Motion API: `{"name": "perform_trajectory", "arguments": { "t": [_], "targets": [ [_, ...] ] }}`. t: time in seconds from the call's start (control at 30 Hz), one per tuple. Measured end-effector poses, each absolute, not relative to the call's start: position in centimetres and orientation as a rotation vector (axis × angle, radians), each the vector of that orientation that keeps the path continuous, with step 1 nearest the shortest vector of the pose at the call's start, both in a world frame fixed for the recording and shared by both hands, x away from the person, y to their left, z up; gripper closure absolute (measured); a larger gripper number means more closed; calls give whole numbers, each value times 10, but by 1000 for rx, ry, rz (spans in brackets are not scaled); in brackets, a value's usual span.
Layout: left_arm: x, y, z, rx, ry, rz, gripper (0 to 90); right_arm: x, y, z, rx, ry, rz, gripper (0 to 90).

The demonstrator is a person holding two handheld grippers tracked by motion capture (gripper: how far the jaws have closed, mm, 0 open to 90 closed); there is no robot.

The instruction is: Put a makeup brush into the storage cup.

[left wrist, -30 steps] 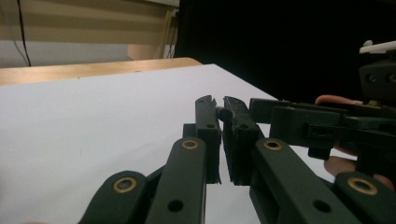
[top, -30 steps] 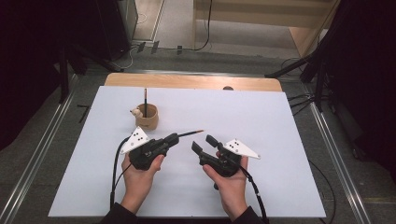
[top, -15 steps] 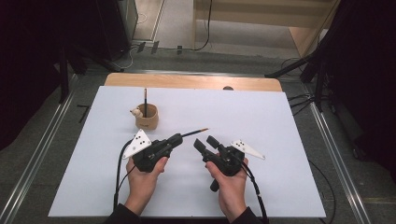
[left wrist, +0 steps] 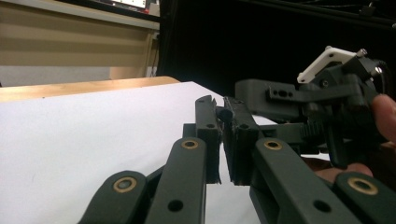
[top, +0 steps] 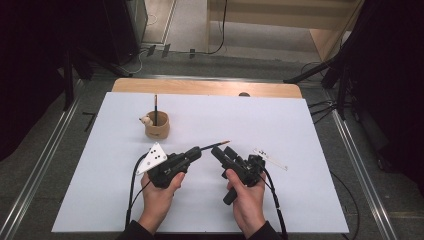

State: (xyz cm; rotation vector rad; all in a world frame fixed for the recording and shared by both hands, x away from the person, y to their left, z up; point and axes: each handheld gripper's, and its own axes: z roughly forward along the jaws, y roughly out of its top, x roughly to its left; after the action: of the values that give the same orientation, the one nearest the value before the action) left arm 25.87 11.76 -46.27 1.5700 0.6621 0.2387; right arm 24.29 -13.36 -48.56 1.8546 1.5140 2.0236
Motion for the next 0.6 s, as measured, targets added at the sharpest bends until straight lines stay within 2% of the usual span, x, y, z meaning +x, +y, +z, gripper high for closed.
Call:
{"name": "perform_trajectory", "arguments": {
  "t": [0.3,0.6],
  "targets": [
    [255,112,-464,1573,640,247,860,246,-141,-490,1966,1435,2090,288],
    [250,105,-468,1587,619,246,859,252,-147,-493,2008,1394,2145,372]
  ]
}}
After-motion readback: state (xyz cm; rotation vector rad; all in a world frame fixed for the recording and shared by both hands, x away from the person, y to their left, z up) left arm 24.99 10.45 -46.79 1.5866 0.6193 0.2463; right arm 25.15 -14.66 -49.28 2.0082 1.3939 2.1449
